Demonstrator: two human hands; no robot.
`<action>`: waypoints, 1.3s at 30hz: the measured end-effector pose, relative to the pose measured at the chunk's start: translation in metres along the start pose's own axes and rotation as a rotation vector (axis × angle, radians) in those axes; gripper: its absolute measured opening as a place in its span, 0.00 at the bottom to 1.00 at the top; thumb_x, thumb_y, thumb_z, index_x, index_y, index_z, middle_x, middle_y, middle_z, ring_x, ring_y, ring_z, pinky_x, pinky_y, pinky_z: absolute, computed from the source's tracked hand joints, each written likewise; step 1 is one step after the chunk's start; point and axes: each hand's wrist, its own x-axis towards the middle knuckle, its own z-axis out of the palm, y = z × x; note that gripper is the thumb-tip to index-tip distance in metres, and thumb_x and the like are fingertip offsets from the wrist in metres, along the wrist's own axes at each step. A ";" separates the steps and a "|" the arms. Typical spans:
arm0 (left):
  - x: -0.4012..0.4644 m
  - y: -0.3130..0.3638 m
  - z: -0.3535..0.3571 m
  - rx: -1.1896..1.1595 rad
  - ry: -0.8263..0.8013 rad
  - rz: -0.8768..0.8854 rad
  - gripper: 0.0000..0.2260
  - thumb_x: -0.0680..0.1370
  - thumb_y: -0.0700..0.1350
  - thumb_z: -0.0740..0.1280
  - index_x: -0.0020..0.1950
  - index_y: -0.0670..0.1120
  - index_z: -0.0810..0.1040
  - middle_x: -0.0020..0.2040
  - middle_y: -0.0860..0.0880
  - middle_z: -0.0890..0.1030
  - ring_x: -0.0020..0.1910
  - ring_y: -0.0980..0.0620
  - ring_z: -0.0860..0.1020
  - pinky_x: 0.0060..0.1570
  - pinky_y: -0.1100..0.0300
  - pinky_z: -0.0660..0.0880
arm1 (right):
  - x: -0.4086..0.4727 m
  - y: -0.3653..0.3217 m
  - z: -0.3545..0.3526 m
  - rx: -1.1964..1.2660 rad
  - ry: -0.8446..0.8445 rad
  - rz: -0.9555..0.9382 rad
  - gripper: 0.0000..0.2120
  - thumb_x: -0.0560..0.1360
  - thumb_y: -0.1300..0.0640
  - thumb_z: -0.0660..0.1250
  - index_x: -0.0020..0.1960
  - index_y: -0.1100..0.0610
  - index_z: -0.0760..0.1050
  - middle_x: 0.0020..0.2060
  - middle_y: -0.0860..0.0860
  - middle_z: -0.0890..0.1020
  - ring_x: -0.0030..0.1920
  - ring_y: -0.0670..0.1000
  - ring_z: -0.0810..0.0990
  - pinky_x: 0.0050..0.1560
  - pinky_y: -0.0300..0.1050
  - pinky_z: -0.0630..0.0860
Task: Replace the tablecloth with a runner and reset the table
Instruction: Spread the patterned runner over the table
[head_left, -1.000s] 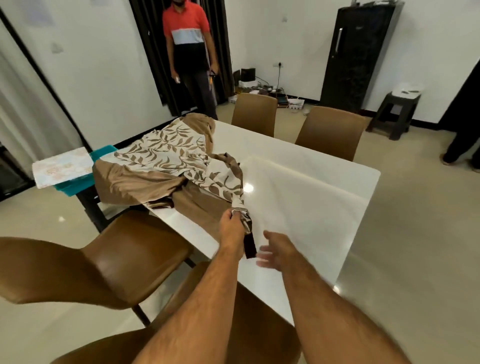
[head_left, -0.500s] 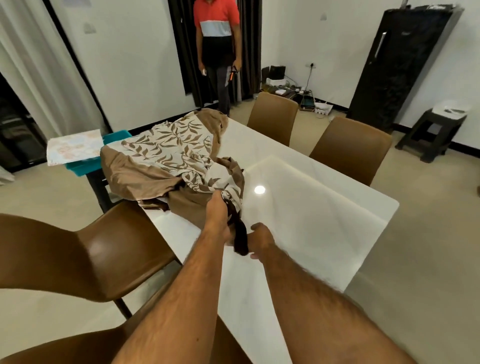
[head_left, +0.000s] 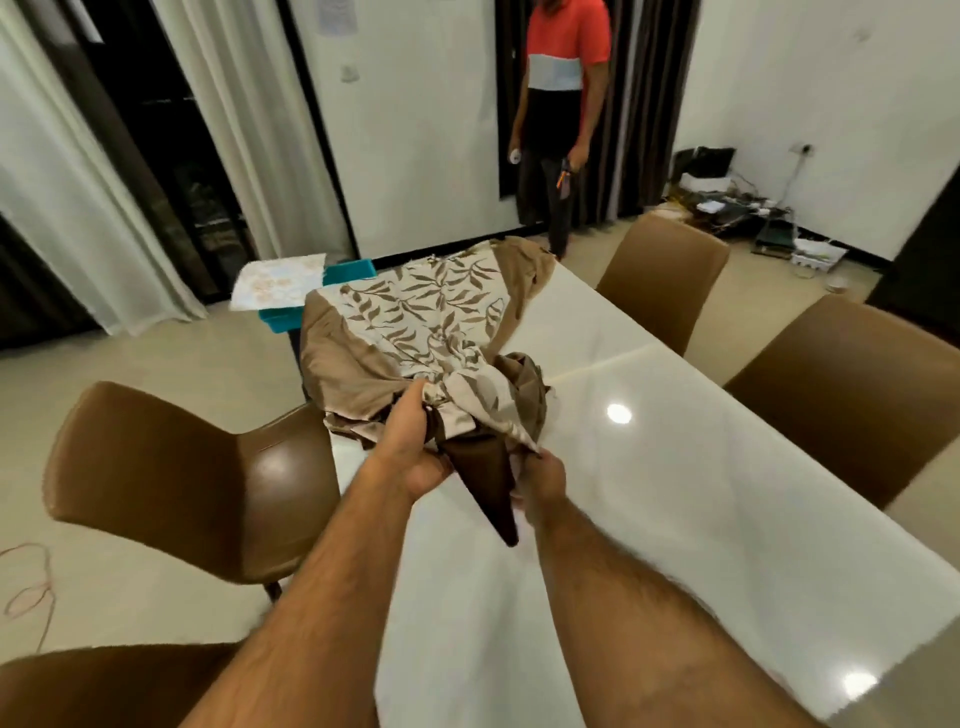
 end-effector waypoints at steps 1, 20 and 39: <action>0.004 -0.001 -0.001 -0.020 0.032 0.037 0.20 0.81 0.52 0.56 0.64 0.42 0.79 0.59 0.42 0.82 0.58 0.44 0.81 0.59 0.50 0.78 | 0.015 -0.014 -0.006 0.026 0.049 -0.016 0.09 0.80 0.62 0.58 0.51 0.58 0.78 0.46 0.60 0.82 0.42 0.61 0.80 0.41 0.54 0.80; 0.006 -0.018 0.093 0.633 0.698 0.382 0.20 0.76 0.54 0.61 0.57 0.40 0.78 0.54 0.41 0.80 0.56 0.40 0.78 0.57 0.51 0.75 | -0.003 -0.284 -0.112 -0.799 -0.112 -1.067 0.05 0.73 0.55 0.66 0.43 0.55 0.77 0.37 0.50 0.80 0.38 0.49 0.77 0.45 0.44 0.77; 0.030 -0.188 -0.022 1.544 0.580 0.014 0.40 0.68 0.68 0.69 0.76 0.60 0.58 0.71 0.56 0.64 0.69 0.57 0.65 0.69 0.58 0.62 | 0.061 0.005 -0.230 -0.927 -0.338 0.090 0.16 0.72 0.58 0.72 0.55 0.61 0.69 0.52 0.57 0.78 0.55 0.57 0.80 0.54 0.47 0.76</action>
